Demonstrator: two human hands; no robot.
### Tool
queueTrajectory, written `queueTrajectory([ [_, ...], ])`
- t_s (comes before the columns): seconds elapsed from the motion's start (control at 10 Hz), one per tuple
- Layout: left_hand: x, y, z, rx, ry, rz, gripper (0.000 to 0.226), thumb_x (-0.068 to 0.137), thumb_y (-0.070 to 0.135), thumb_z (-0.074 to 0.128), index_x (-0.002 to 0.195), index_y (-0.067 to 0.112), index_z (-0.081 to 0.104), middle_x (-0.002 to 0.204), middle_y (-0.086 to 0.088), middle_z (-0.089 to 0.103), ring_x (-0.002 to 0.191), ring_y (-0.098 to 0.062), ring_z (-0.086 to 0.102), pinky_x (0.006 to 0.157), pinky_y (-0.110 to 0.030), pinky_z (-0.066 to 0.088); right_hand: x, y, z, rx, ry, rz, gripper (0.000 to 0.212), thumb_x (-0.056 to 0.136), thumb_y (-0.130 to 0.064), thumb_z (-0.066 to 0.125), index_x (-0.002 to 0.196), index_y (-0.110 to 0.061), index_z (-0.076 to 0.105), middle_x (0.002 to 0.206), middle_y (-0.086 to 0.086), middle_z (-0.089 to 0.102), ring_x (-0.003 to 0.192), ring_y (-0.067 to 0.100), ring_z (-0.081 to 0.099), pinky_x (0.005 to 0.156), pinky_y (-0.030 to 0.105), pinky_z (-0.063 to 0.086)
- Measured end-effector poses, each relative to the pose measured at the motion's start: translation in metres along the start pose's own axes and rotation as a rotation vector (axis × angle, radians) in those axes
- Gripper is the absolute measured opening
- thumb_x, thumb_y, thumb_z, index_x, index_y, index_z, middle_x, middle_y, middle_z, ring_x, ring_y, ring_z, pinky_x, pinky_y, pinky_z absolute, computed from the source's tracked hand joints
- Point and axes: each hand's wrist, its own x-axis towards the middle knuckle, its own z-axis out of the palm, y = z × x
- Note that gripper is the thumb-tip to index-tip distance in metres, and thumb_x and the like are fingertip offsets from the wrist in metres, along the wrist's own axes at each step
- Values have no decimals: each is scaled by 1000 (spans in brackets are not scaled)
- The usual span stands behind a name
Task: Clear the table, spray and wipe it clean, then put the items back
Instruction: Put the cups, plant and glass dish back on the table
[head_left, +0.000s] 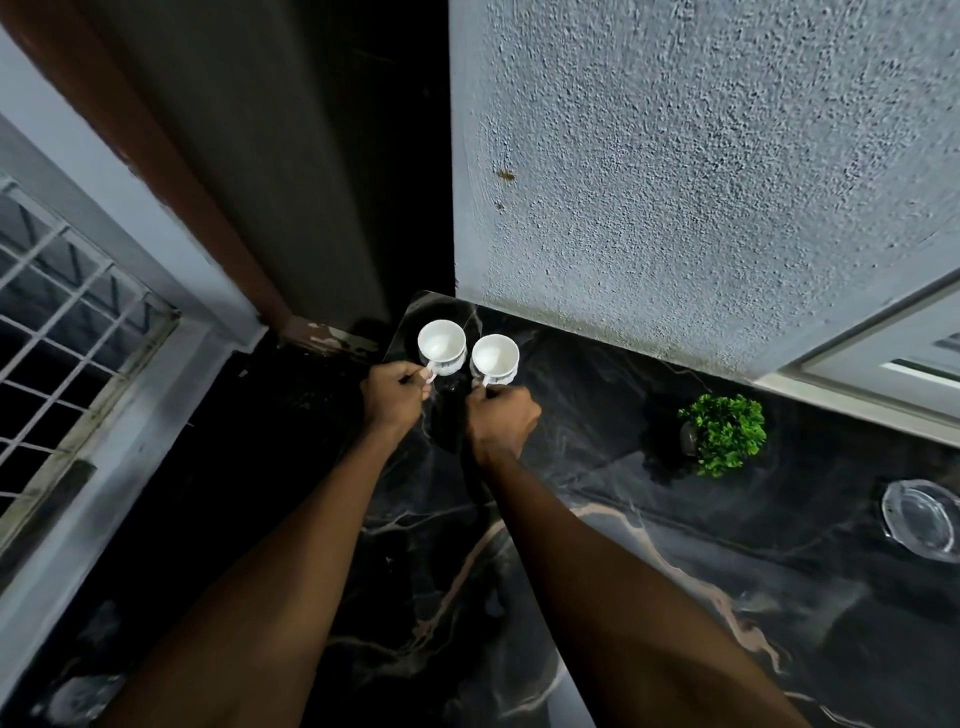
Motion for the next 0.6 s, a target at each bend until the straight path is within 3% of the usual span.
queueTrajectory([
  [0.2,0,-3,-1,7,-1,9,34,88,7,69,61,29,69,63,-2,68,68,-24,67,82,-56,60,1,5,-2,-17,-7,-12,27,90,-27,67,90,-3,78,92,26,74,94,43,69,75,36,53],
  [0.4,1,-6,-1,32,-19,18,34,87,8,68,62,30,71,68,-6,70,71,-25,68,83,-56,60,1,4,-5,-23,-23,-10,27,91,-28,68,95,-3,79,97,25,74,99,41,69,77,36,53],
  [0.5,1,-3,0,67,-20,7,18,81,20,71,68,31,74,73,-8,74,77,-31,73,84,-53,60,2,4,-5,-21,-39,-5,29,90,-31,69,94,-4,79,96,24,75,98,40,70,76,34,54],
  [0.6,-17,3,2,182,94,11,11,82,14,72,93,13,74,91,-17,76,91,-31,73,89,-40,58,-5,16,-5,-42,-58,-60,32,88,-36,68,96,-6,79,94,19,76,97,37,70,78,31,53],
])
